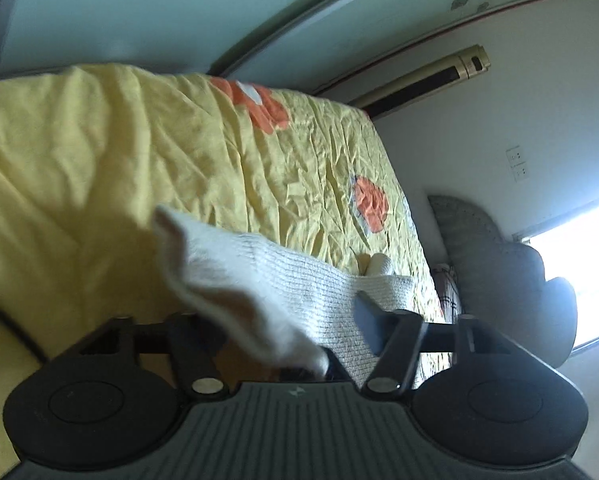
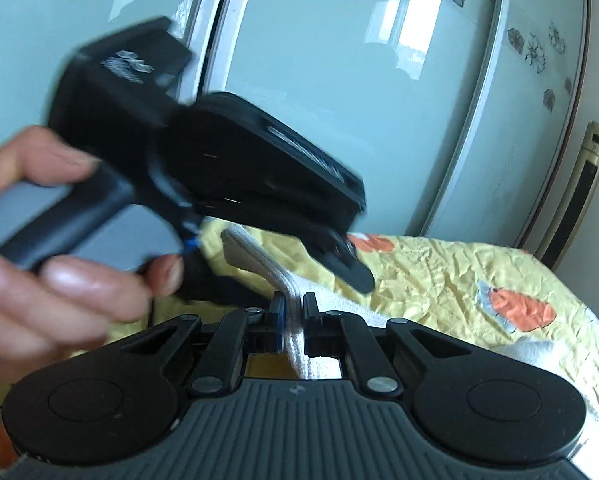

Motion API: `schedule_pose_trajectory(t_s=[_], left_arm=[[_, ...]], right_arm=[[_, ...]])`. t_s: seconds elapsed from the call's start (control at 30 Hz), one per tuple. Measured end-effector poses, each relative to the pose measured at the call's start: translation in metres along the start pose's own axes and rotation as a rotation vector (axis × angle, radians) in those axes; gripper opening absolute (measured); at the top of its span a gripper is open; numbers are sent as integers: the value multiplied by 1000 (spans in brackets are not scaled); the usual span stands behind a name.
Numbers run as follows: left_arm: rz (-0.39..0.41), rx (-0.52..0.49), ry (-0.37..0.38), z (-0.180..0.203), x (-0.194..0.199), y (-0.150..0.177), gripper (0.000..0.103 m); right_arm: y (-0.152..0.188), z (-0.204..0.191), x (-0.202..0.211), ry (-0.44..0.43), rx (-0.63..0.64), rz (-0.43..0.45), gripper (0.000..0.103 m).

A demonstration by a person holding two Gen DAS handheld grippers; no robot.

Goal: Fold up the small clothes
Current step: 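Lift the sleeve with the left tool and carry it across the body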

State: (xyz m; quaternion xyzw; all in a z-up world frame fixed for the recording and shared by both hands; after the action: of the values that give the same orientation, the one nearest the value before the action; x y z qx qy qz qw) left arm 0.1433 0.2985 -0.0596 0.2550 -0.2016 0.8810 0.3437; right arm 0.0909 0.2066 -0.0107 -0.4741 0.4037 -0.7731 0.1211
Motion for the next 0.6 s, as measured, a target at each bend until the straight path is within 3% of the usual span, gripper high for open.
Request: schedule_pose_trajectory(t_s=[0.1,0.23,0.43,0.6], left_arm=[[-24,2,-44,0,-15,-2,33],[-6,-55,-124,1,-17,0,10],[65,-243,-270,22,-7,-5,7],[242,-419,-448,56,18,-38,7]], right_arm=[[8,0,4,-8,1,-29,15],[22,12,26,17,12,-39,14],[54,80,56,147,-166,-51,31],[98,140,60,215,-387,-115,37]])
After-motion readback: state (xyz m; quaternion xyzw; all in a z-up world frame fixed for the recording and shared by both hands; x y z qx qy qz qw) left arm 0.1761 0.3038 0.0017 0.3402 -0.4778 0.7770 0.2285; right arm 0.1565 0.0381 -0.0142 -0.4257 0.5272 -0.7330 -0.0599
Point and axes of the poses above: each gripper's, at about its wrist camera, not at the fingertips, and x roughly against the way its jaws point, z to its right, y to its underside, the point moved 8 cm from there along -x, roughly the way its jaws point, and after that the axes turned 12 degrees about -z, right-handed, at the moved point
